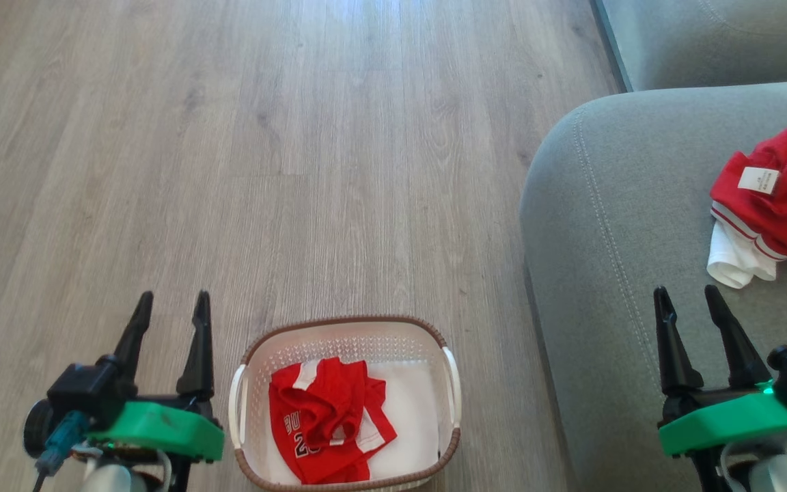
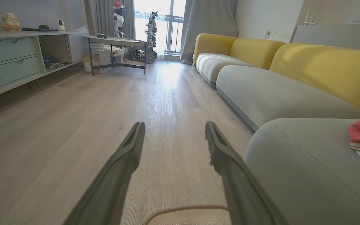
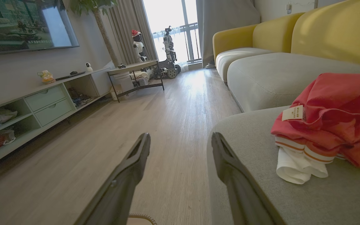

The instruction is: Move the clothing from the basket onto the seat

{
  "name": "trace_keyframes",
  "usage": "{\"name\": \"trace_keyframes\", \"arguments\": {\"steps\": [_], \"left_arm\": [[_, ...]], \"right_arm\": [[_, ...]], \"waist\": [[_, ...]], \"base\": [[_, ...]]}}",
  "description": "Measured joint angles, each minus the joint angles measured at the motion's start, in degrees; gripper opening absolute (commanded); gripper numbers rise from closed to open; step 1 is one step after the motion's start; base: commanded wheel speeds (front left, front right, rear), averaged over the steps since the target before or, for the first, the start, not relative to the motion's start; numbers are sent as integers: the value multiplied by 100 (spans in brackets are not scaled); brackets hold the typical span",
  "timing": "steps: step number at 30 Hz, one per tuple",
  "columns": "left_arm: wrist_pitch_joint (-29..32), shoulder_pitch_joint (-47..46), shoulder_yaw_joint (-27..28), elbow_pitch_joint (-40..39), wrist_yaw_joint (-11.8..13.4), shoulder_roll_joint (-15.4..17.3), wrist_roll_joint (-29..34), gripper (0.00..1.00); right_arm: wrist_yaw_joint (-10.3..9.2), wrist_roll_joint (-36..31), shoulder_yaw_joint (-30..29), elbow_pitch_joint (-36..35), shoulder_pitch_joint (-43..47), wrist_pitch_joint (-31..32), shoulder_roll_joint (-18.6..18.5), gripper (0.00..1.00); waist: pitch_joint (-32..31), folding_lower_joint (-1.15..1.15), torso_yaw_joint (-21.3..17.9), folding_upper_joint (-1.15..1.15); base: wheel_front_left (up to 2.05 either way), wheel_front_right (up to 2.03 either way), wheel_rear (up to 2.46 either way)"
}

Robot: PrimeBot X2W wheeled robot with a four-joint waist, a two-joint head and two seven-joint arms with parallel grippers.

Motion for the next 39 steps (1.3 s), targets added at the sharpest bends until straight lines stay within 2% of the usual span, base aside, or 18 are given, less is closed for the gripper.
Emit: {"name": "trace_keyframes", "arguments": {"steps": [20,28,39], "left_arm": [[0,-18,224,149,-298,-224,250,100],[0,-404,224,377,-433,-328,338,100],[-9,-1492,183,1278,-749,-385,428,100]], "right_arm": [[0,2,121,8,-181,-27,-26,100],[0,2,178,-143,-608,-29,-148,100],[0,8,252,-488,-1298,-34,-156,100]], "waist": [[268,0,-121,0],[767,0,-209,0],[1843,0,-429,0]], "base": [[0,0,0],[0,0,0],[0,0,0]]}}
